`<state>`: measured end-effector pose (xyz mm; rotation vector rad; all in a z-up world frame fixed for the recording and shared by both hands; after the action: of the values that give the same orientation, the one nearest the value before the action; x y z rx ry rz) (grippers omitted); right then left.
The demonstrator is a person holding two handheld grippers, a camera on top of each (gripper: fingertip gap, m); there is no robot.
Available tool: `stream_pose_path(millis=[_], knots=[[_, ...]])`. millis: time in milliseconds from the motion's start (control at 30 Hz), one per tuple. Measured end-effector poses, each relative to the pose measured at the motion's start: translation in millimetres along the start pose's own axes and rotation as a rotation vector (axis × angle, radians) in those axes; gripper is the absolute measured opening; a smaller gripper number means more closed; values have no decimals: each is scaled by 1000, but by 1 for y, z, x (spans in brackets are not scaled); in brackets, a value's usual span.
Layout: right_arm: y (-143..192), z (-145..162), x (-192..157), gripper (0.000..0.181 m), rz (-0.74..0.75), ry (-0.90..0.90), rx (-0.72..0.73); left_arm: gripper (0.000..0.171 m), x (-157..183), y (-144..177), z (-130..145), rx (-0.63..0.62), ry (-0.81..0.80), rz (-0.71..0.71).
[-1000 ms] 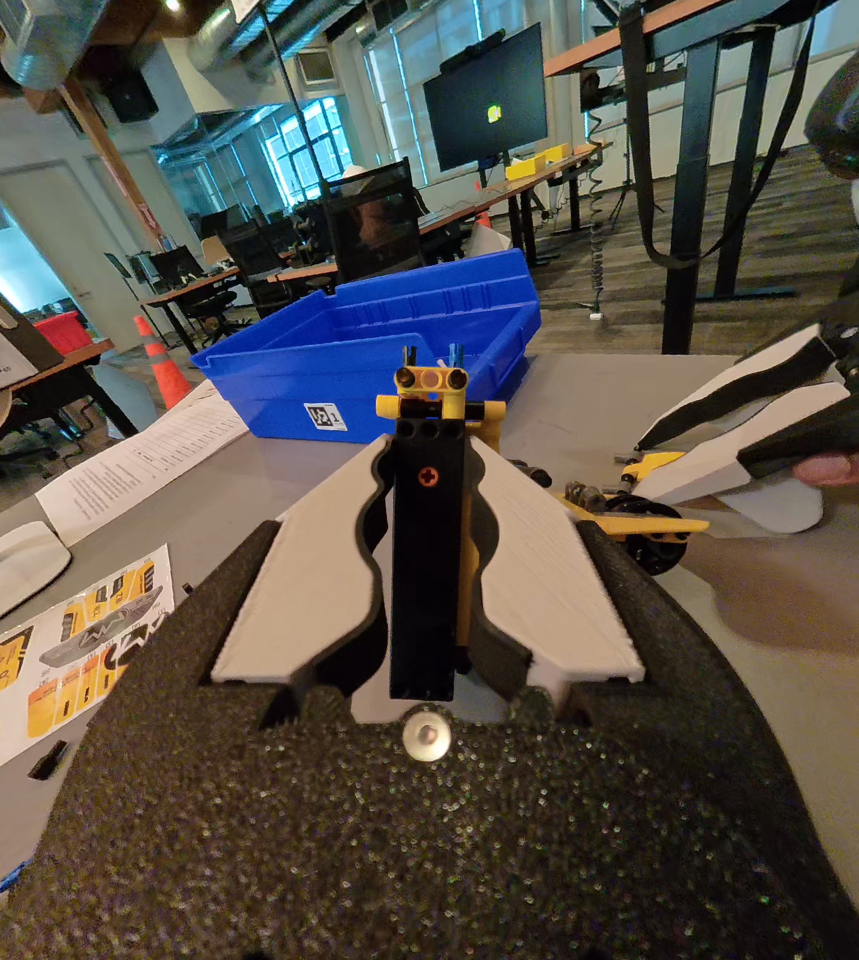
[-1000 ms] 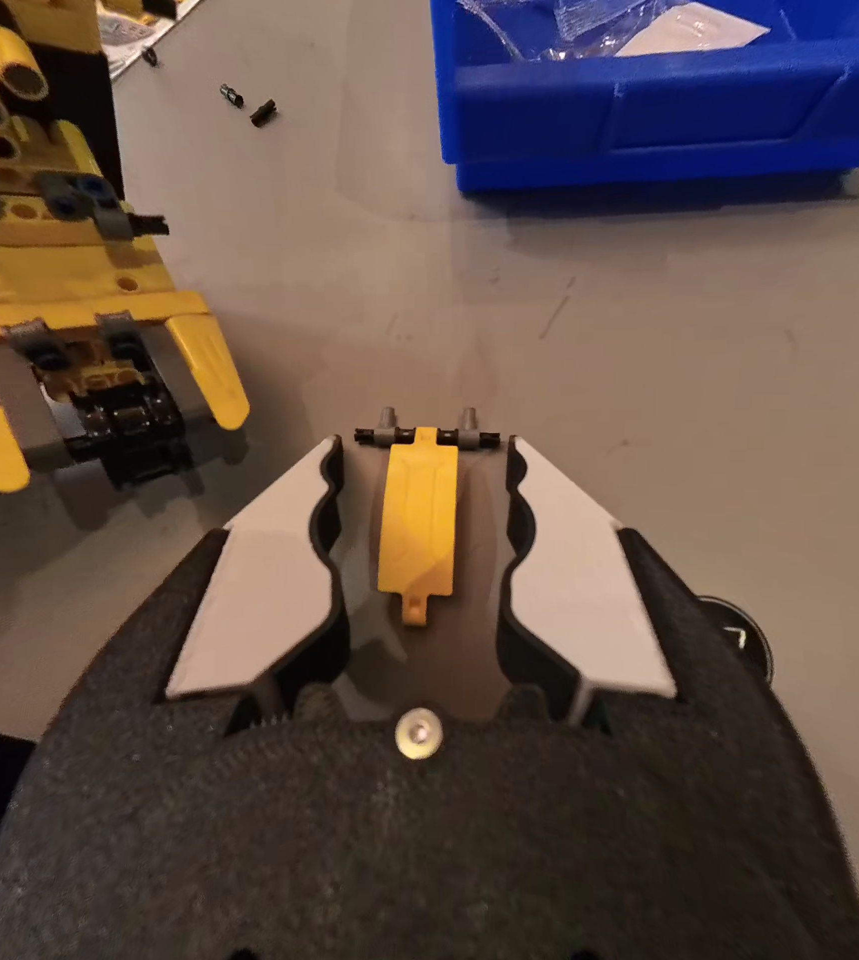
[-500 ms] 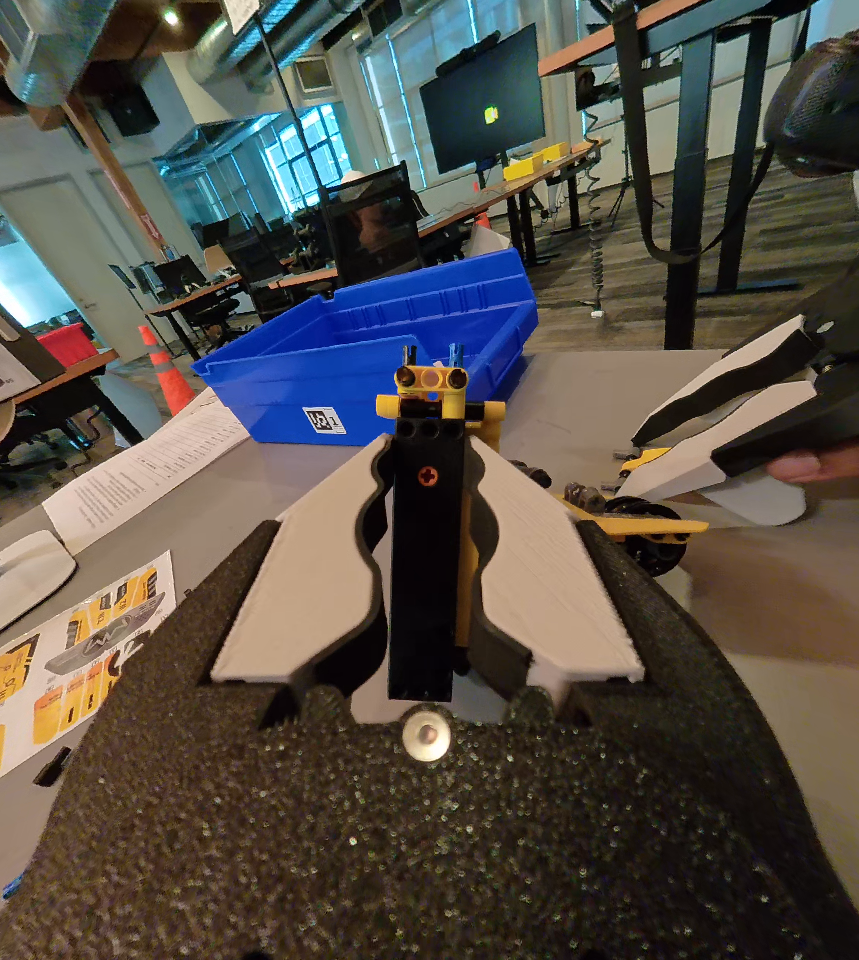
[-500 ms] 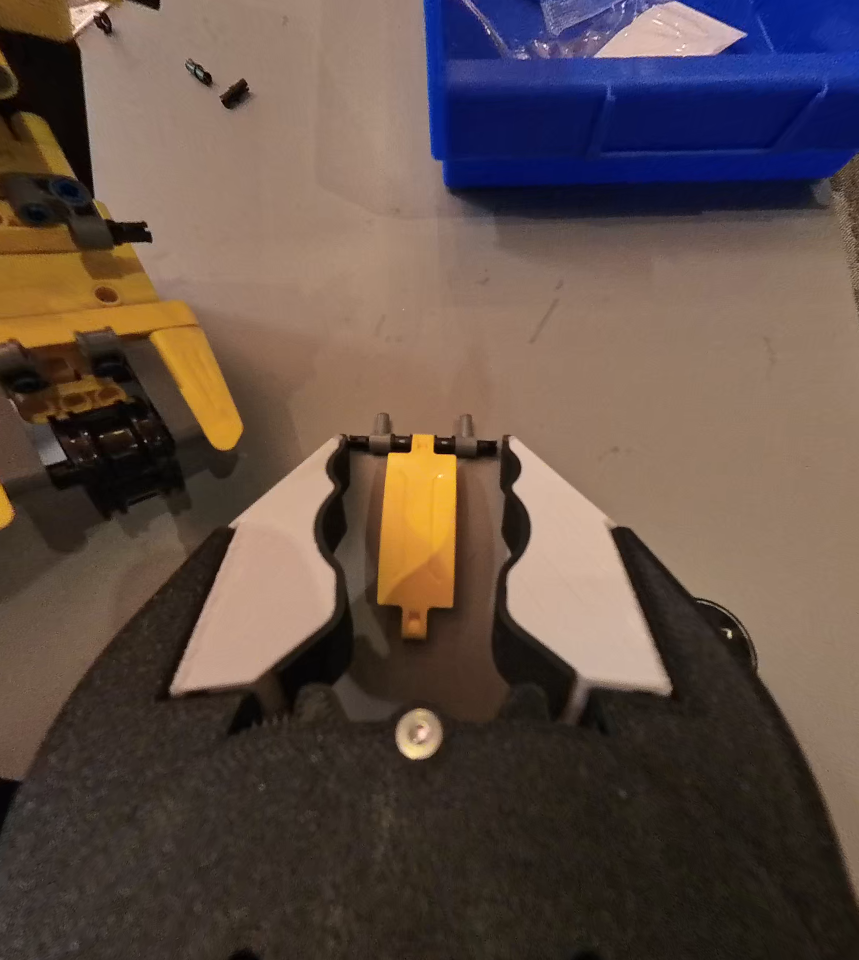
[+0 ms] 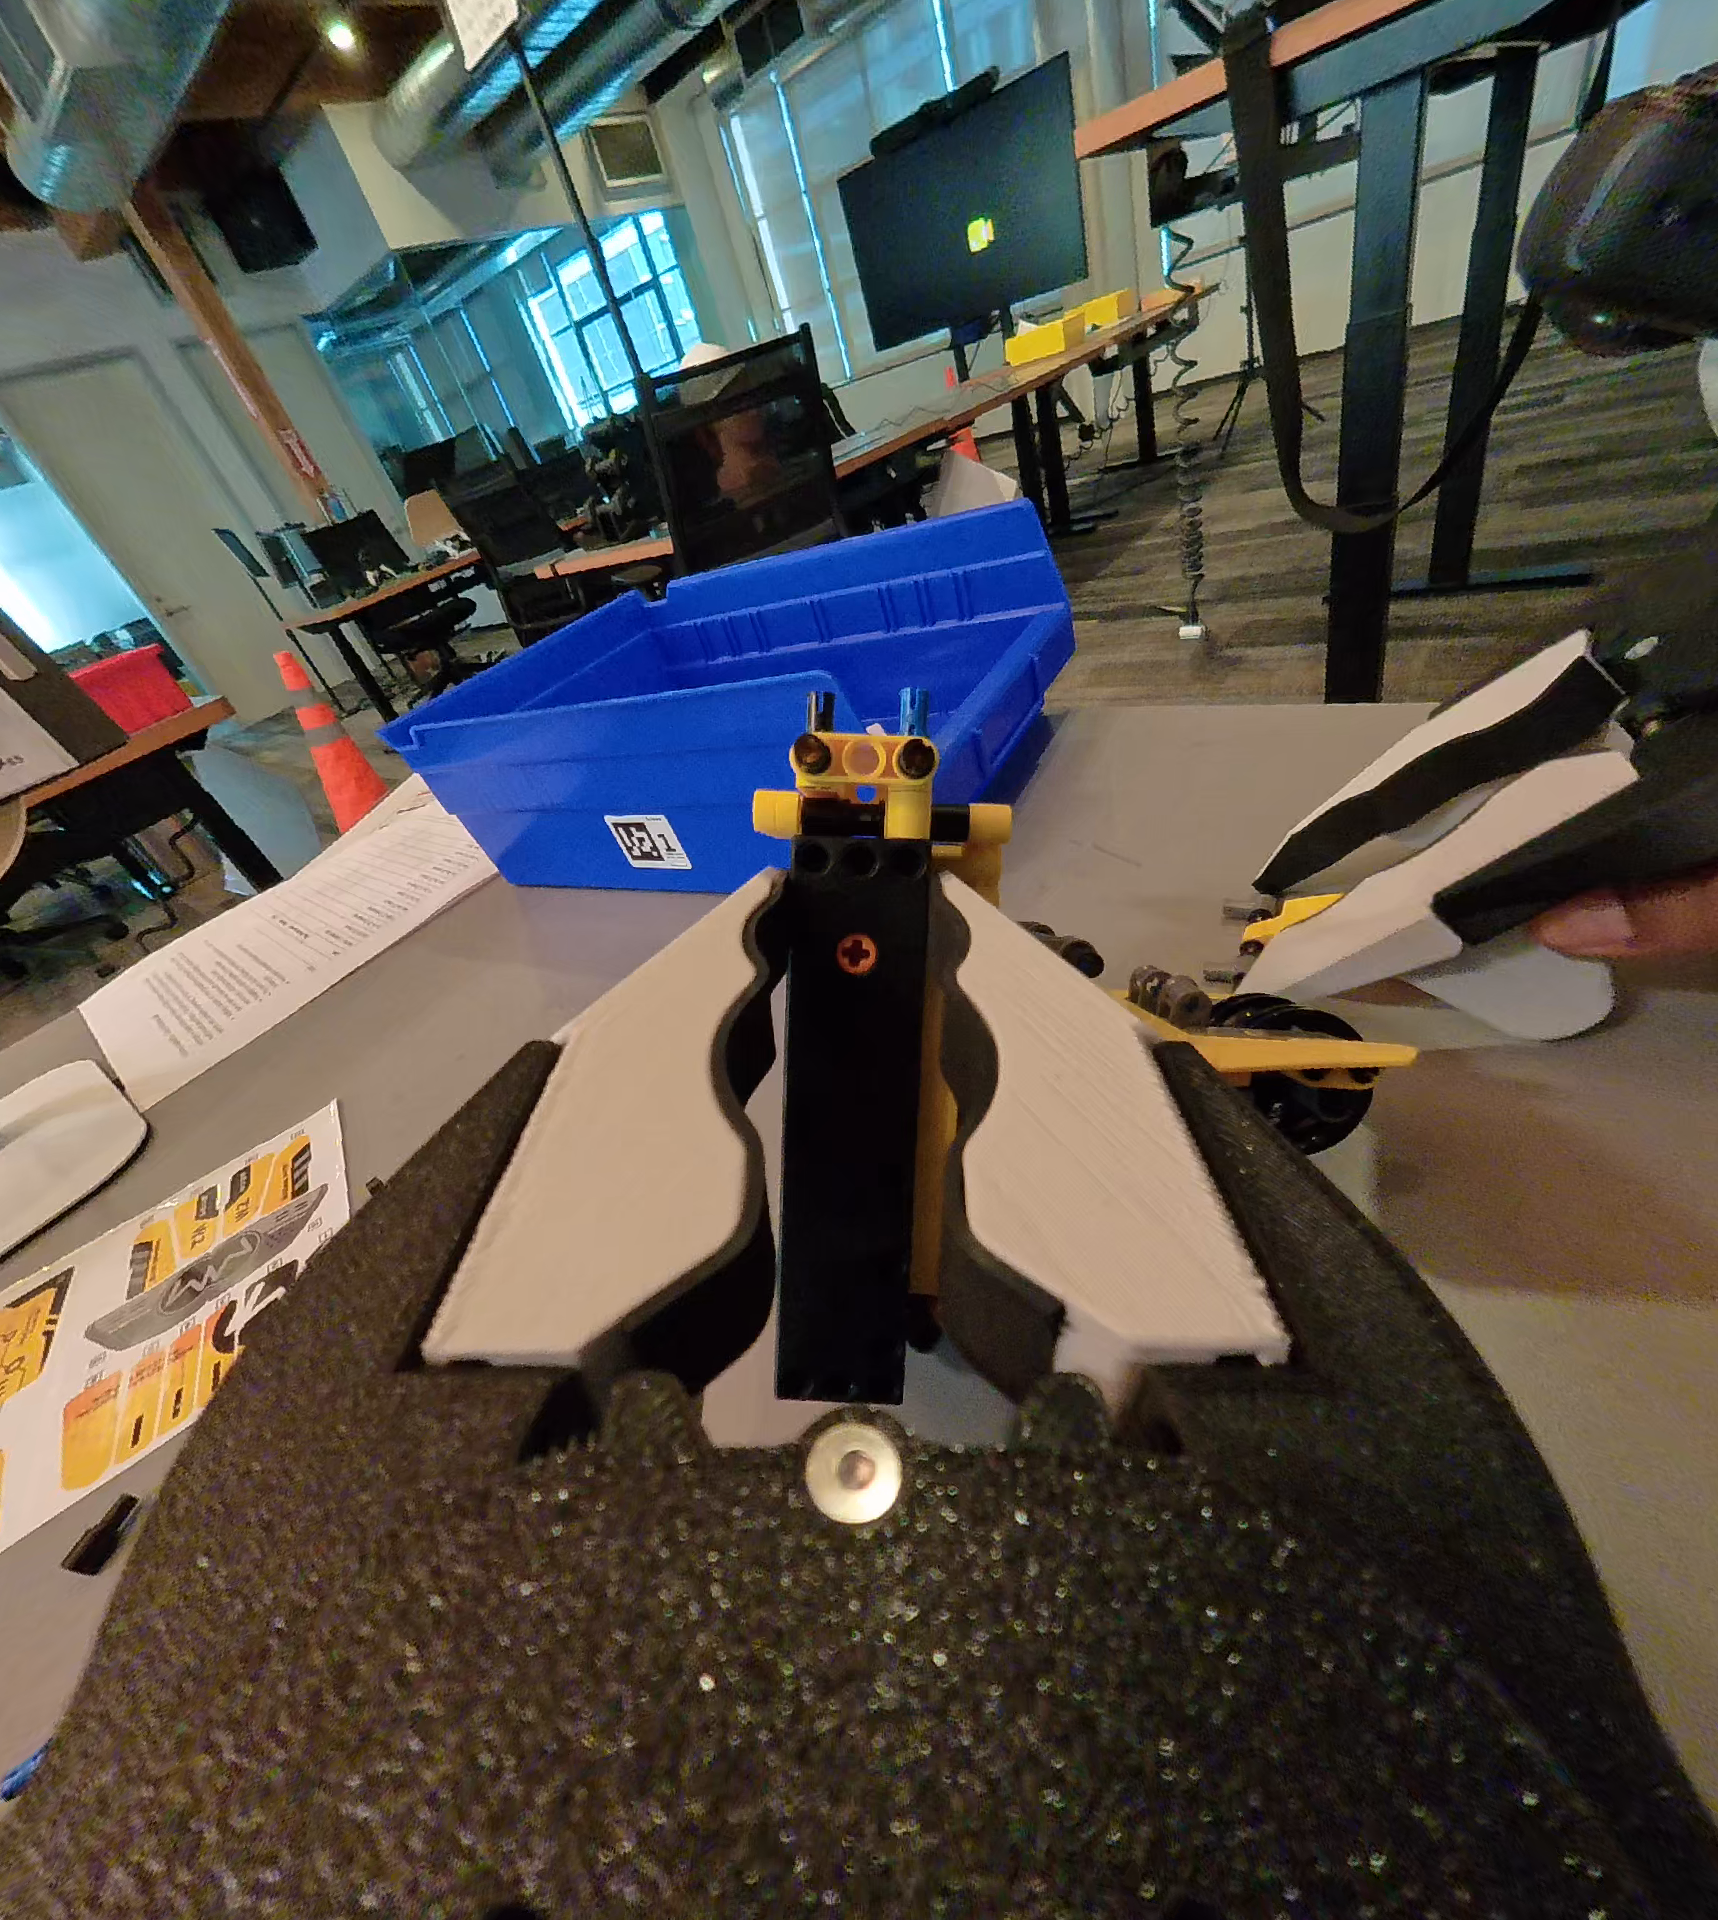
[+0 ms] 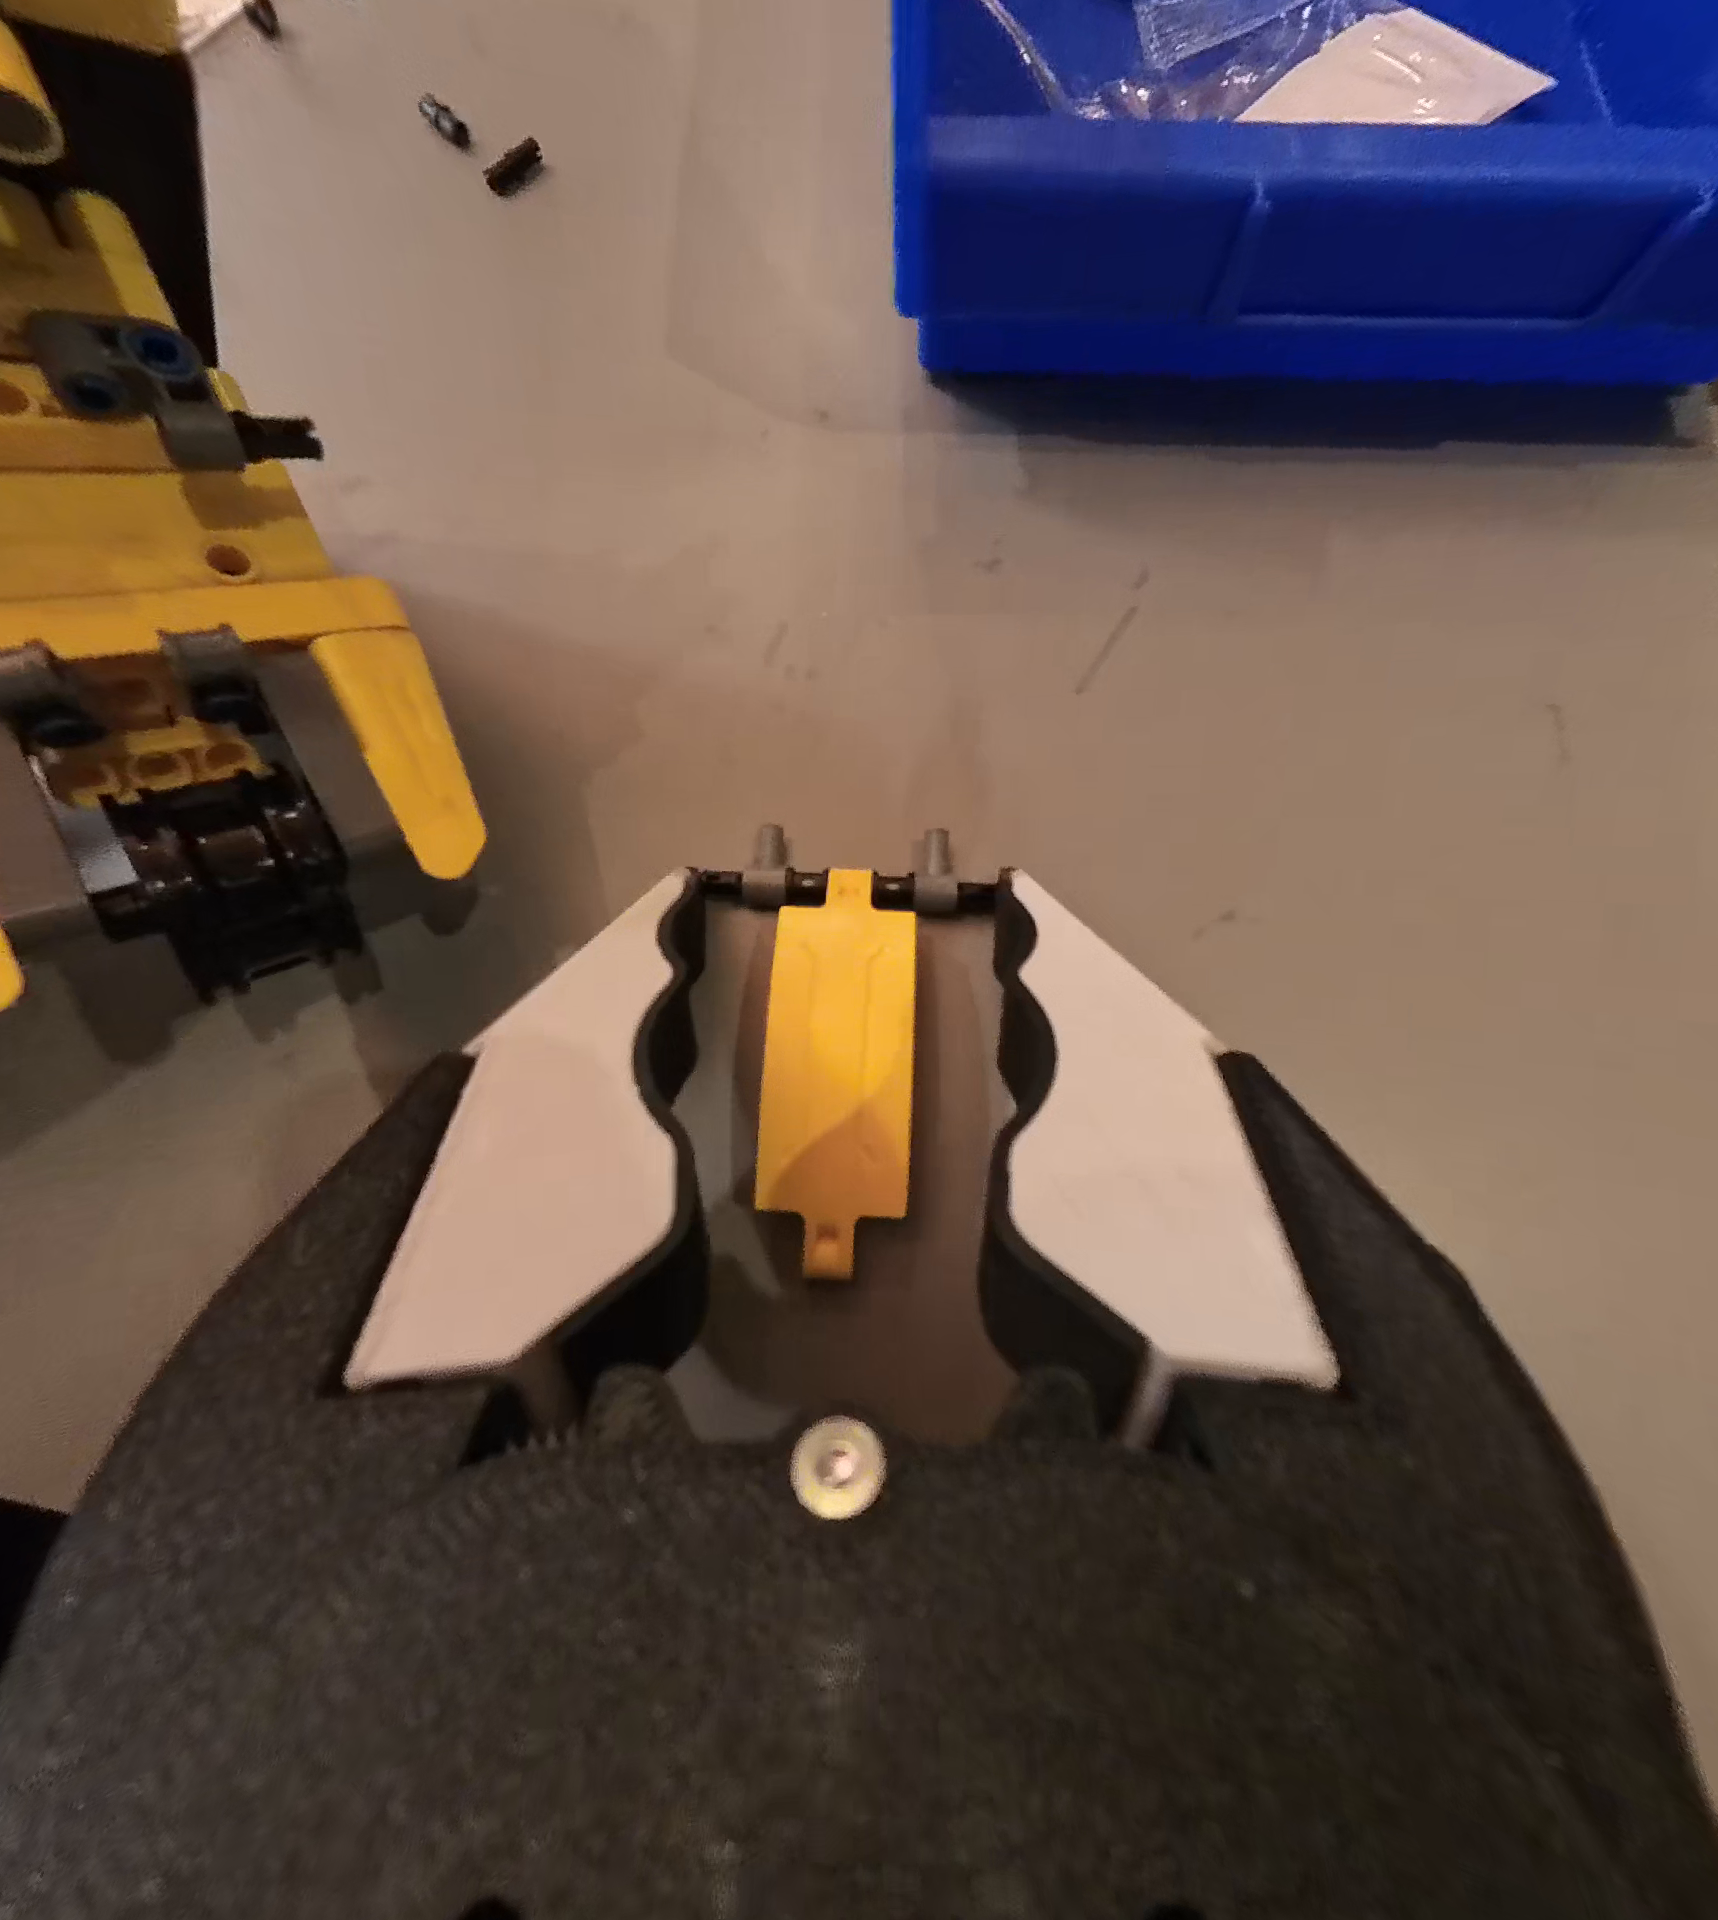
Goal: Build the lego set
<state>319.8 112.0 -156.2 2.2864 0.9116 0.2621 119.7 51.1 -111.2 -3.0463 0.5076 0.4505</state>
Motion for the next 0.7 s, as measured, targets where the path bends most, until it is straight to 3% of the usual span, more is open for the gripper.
stream_pose_path(millis=[433,600,700], knots=[[24,15,5,57,-249,200,-63,25,-1,-1,0,3,2,6],[37,12,3,57,-230,185,66,25,-1,-1,0,4,0,3],[40,11,0,59,-242,87,123,25,-1,-1,0,6,-3,5]])
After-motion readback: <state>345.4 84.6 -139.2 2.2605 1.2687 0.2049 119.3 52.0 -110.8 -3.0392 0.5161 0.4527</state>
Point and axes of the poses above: each gripper's, where its closed fingertips meet, y back along the fingers, z out of its underside, x = y × z across the jaws, the point moved 10 cm from there along y, back along the fingers, and after that the axes turned 5 degrees about -z, right-handed, at the moved point
